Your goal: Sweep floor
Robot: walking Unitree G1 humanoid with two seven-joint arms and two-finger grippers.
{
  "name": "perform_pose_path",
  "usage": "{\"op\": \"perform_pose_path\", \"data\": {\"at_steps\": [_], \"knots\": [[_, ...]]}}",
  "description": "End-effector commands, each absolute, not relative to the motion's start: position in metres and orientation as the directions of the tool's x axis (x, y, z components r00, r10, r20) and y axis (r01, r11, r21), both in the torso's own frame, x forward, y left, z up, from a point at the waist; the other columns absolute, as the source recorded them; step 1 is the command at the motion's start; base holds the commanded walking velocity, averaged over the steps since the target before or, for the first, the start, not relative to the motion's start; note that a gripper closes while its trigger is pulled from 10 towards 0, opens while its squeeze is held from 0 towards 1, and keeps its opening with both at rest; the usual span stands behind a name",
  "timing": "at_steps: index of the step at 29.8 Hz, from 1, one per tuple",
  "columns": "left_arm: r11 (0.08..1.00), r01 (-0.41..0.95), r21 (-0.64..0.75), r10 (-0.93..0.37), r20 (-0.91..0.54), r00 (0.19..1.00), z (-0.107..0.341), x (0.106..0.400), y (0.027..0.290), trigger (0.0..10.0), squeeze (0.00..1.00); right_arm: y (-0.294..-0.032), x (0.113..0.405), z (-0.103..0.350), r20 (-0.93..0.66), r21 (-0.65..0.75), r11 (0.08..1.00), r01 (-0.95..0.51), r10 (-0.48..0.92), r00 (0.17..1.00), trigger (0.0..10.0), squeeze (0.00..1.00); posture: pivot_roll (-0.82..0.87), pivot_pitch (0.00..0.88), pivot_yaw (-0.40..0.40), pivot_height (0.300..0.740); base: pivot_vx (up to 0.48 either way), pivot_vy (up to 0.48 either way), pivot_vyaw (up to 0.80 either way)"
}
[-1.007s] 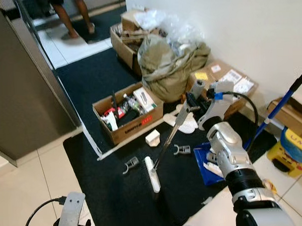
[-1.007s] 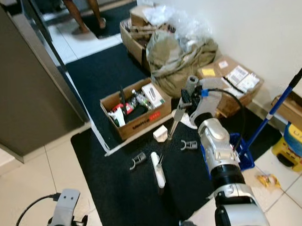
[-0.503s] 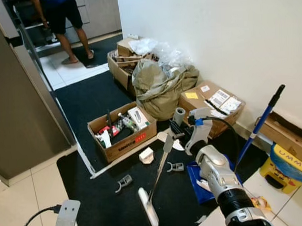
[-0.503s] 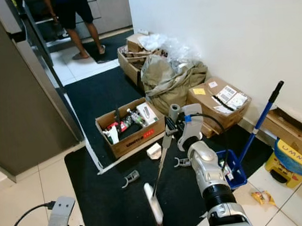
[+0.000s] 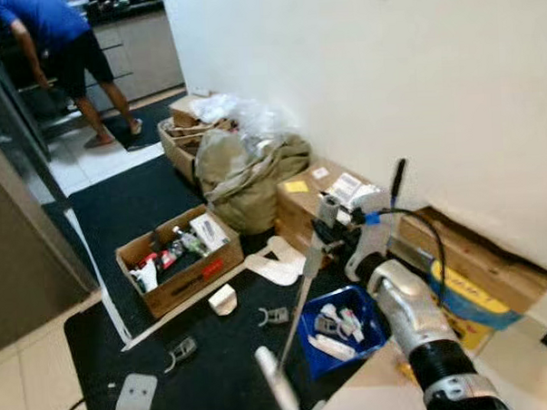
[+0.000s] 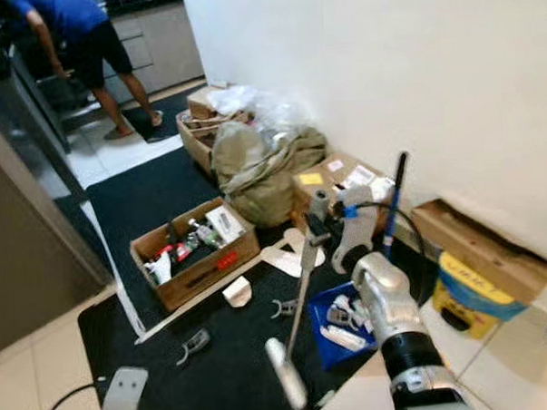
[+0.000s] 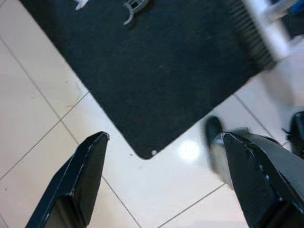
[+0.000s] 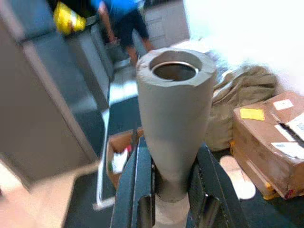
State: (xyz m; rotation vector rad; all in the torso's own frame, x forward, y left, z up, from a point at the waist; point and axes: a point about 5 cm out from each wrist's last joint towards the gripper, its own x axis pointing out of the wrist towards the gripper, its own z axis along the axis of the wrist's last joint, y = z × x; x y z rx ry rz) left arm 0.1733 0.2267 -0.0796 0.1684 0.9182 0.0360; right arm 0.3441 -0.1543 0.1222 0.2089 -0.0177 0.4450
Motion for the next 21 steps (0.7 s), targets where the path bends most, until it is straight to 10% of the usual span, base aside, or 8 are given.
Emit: {"op": "perform_pose_path", "data": {"at_steps": [1,13,21], "knots": [[0.984,0.032,0.175,0.123,-0.799,0.588,-0.081,0.169,0.232,10.0,0.0,-0.149,0.347,0.145,0.185,0.26,0.838,-0.479,0.444,0.877,10.0,0.0,-0.03,0.0,0.047,0.74,0.0,0.0,0.0],[0.984,0.046,0.174,0.115,-0.806,0.581,-0.082,0.167,0.231,10.0,0.0,-0.206,0.352,0.158,0.025,-0.023,0.91,-0.415,0.415,0.909,10.0,0.0,-0.04,0.0,0.041,0.74,0.0,0.0,0.0],[0.985,0.052,0.164,0.105,-0.81,0.577,-0.083,0.165,0.231,10.0,0.0,-0.234,0.349,0.17,-0.055,-0.164,0.912,-0.375,0.371,0.927,10.0,0.0,-0.04,0.007,0.043,0.74,0.0,-0.48,0.0]]}}
